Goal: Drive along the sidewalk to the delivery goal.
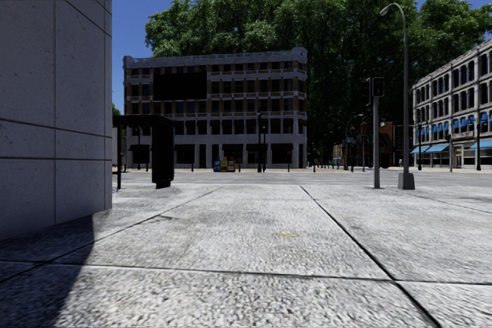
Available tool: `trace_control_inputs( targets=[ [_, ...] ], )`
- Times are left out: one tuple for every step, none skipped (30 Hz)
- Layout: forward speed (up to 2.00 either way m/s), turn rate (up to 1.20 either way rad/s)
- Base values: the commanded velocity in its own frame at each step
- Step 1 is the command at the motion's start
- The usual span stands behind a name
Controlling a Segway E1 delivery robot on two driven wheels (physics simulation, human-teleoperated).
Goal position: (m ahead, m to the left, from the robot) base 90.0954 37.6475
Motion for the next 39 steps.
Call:
trace_control_inputs(
  targets=[
    [2.00,0.00],
    [2.00,0.00],
    [2.00,0.00],
    [2.00,0.00],
    [2.00,0.00],
    [2.00,0.00],
    [2.00,0.00],
    [2.00,0.00],
    [2.00,0.00],
    [2.00,0.00],
    [2.00,0.00],
    [2.00,0.00],
    [2.00,0.00],
    [2.00,0.00],
    [2.00,0.00],
    [2.00,0.00],
    [2.00,0.00],
    [2.00,0.00],
    [2.00,0.00],
    [2.00,0.00],
    [2.00,0.00],
    [2.00,0.00],
    [2.00,0.00],
    [2.00,0.00],
    [2.00,0.00],
    [2.00,0.00],
    [2.00,0.00],
    [2.00,0.00],
    [2.00,0.00],
    [2.00,0.00],
    [2.00,0.00],
    [2.00,0.00],
    [2.00,0.00],
    [2.00,0.00],
    [2.00,0.00],
    [2.00,0.00],
    [2.00,0.00],
    [2.00,0.00],
    [2.00,0.00]
  ],
)
